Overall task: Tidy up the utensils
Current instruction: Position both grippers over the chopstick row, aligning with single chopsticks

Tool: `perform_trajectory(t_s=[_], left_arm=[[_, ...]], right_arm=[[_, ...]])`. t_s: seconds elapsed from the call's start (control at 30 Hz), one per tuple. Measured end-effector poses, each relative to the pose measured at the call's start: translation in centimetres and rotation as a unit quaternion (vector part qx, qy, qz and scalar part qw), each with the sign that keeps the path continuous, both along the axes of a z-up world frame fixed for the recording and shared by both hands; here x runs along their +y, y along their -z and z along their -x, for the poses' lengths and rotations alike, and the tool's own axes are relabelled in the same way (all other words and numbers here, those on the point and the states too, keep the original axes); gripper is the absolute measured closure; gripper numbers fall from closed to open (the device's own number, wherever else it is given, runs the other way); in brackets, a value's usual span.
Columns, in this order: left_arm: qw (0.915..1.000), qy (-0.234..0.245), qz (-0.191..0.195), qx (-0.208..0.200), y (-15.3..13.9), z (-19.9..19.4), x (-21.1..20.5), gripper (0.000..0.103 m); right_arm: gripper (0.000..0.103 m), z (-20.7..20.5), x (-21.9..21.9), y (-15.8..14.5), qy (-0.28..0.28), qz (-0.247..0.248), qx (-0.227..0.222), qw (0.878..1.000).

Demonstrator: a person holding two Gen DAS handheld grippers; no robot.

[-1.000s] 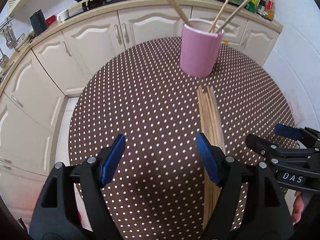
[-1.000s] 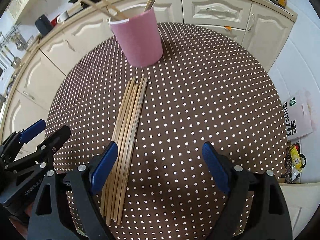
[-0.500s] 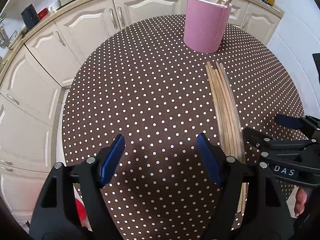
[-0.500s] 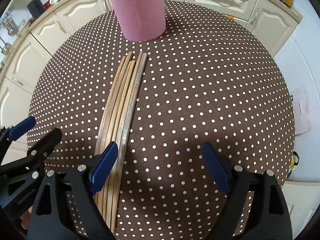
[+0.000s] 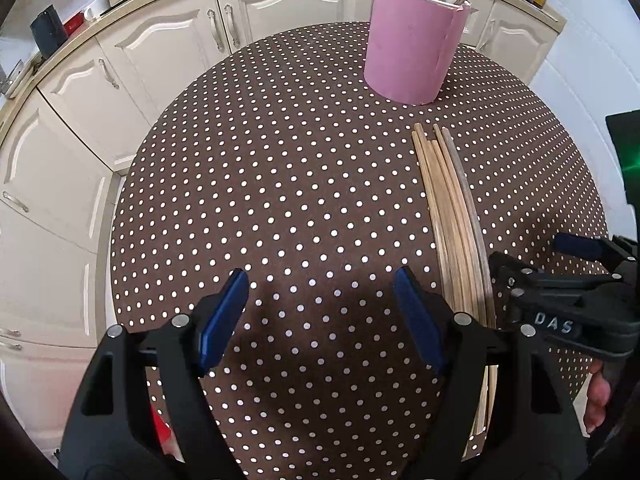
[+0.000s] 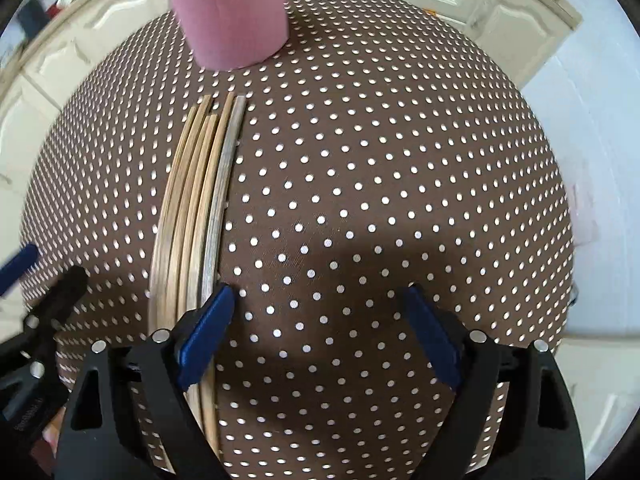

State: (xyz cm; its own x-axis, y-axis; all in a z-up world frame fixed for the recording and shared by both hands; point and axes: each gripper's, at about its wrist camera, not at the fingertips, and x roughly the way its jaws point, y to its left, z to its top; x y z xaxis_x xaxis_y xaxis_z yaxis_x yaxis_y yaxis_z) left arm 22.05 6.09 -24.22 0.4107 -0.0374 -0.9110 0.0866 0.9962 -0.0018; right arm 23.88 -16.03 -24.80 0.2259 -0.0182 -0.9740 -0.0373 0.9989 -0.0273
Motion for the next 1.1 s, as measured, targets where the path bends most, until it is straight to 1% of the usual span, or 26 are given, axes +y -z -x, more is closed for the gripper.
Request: perform_trajectory(t_s=[0.03, 0.1, 0.2, 0.33, 0.43, 0.47, 0.5, 0.53, 0.57, 0.67, 0.77, 0.87, 0.93, 1.03, 1.07, 1.1], left_arm=[[1.0, 0.002, -0.001, 0.0, 0.0, -0.1, -0.1, 0.028], [1.0, 0.005, -0.002, 0.0, 0.1, -0.1, -0.4, 0.028], [1.0, 0.007, -0.002, 0.002, 0.2, -0.2, -0.6, 0.028], [1.0, 0.008, 0.0, 0.001, 0.2, -0.3, -0.8, 0.028], [1.0, 0.009, -0.002, 0.001, 0.2, -0.3, -1.0, 0.028], [1.0, 0.008, -0.001, 0.001, 0.2, -0.3, -1.1, 0.028], [1.0, 0.007, 0.0, 0.001, 0.2, -0.3, -1.1, 0.028], [1.0, 0.007, 0.0, 0.002, 0.3, -0.4, -1.2, 0.028], [1.0, 0.007, -0.002, 0.003, 0.3, -0.4, -1.2, 0.028], [1.0, 0.003, -0.001, 0.002, 0.3, -0.6, -1.1, 0.028], [1.0, -0.003, 0.0, 0.002, 0.3, -0.8, -0.7, 0.028], [0.9999, -0.008, 0.003, 0.005, 0.5, -1.0, -0.4, 0.028], [0.9999, -0.009, 0.004, 0.006, 0.6, -1.0, -0.4, 0.028], [0.9999, -0.012, 0.001, 0.004, 0.6, -1.0, -0.2, 0.028], [0.9999, -0.014, 0.001, 0.005, 0.6, -0.9, -0.2, 0.028], [0.9999, -0.015, 0.001, 0.006, 0.6, -0.9, -0.1, 0.027]], right_arm=[[0.026, 0.1, -0.2, -0.2, 0.009, -0.008, -0.001, 1.0], [0.026, 0.3, -0.5, -0.6, 0.017, -0.035, -0.002, 0.999], [0.027, 0.0, -0.1, -0.3, -0.003, -0.024, 0.005, 1.0], [0.027, -0.3, 0.0, -0.3, -0.003, -0.028, 0.005, 1.0], [0.027, -0.8, -0.3, -0.6, 0.008, -0.049, 0.002, 0.999], [0.027, -0.5, 0.2, -0.3, 0.007, -0.048, 0.007, 0.999], [0.027, -0.8, -0.2, -0.7, 0.003, -0.045, 0.01, 0.999], [0.027, -0.9, -0.2, -0.8, 0.0, -0.047, 0.005, 0.999], [0.028, -1.1, -0.1, -1.0, -0.003, -0.058, 0.001, 0.998], [0.028, -1.5, 0.4, -0.8, -0.02, -0.049, 0.008, 0.999], [0.028, -2.0, 0.6, -0.8, -0.024, -0.047, 0.007, 0.999], [0.028, -2.4, 1.1, -0.7, -0.035, -0.033, 0.005, 0.999], [0.028, -2.1, 1.8, 0.0, -0.034, -0.034, 0.006, 0.999], [0.029, -2.3, 2.9, -0.1, -0.048, -0.018, 0.005, 0.999], [0.029, -2.3, 4.2, -0.6, -0.049, -0.013, 0.005, 0.999], [0.029, -2.4, 4.4, -0.6, -0.049, -0.009, 0.005, 0.999]])
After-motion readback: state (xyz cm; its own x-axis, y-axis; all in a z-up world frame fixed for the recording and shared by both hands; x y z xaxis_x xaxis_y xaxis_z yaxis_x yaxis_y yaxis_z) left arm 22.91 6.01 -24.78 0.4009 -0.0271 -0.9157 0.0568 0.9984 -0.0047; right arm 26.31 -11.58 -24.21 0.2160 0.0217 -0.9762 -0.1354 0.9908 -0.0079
